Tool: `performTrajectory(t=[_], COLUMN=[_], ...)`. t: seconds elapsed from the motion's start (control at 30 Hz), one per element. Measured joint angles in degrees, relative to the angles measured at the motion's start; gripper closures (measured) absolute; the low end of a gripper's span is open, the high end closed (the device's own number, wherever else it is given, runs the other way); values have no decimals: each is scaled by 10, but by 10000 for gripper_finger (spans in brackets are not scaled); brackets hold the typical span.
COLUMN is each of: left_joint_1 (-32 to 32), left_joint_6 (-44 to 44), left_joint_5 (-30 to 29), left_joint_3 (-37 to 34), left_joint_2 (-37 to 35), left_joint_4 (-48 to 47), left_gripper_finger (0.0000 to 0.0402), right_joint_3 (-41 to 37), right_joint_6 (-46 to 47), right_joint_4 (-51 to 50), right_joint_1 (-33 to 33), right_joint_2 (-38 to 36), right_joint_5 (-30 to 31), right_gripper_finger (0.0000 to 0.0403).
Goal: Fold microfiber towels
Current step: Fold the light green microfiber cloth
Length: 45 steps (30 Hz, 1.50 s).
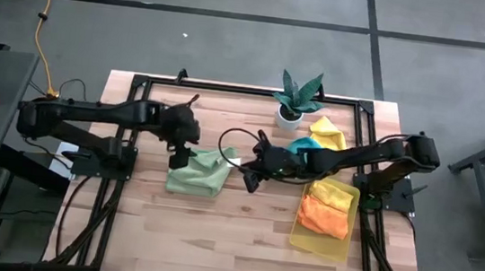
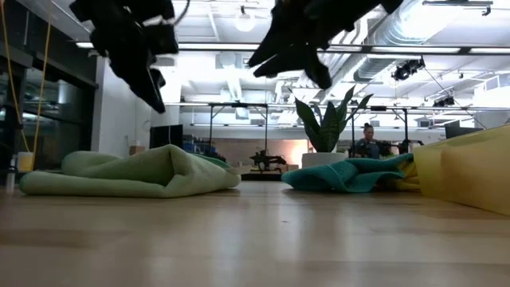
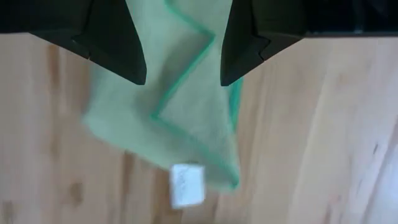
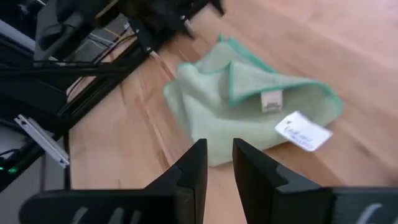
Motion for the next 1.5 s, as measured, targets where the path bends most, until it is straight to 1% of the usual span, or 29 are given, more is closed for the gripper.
performTrajectory(t=[0.1, 0.2, 0.3, 0.4, 0.47, 0.73, 0.87, 1.0, 1.1, 1.2, 1.27, 1.33, 1.4, 1.5], left_joint_1=[-42, -91, -140, -178, -191, -219, -224, -222, -225, -227, -227, -227, -227, -227], left_joint_6=[-22, -45, -53, -55, -53, -41, -33, -33, -42, -42, -43, -44, -44, -51], left_joint_5=[-45, -92, -132, -222, -259, -266, -312, -331, -356, -366, -368, -368, -366, -352], left_joint_3=[-28, -63, -85, -89, -88, -88, -88, -88, -88, -88, -87, -88, -88, -87], left_joint_2=[-24, -21, 5, 43, 66, 139, 168, 190, 193, 189, 185, 185, 185, 185], left_joint_4=[45, 82, 144, 170, 191, 200, 214, 228, 240, 251, 256, 253, 256, 258], left_gripper_finger=[204, 204, 204, 204, 204, 204, 204, 204, 204, 206, 219, 243, 279, 345], right_joint_3=[0, 0, 0, 0, 0, 0, 0, 0, 0, 0, 0, 0, 0, 0], right_joint_6=[-8, -5, -3, -2, -2, 3, 3, 7, 8, 8, 9, 9, 9, 8], right_joint_4=[-23, -37, -44, -43, -43, -44, -44, -44, -44, -44, -44, -44, -43, -42], right_joint_1=[0, 0, 0, 0, 0, 0, 0, 0, 0, 0, 0, 0, 0, 0], right_joint_2=[-21, -32, -34, -34, -34, -34, -34, -34, -34, -35, -35, -35, -35, -35], right_joint_5=[19, 34, 40, 40, 40, 40, 45, 46, 46, 46, 46, 47, 47, 47], right_gripper_finger=[334, 334, 334, 334, 334, 334, 334, 334, 334, 334, 334, 334, 334, 334])
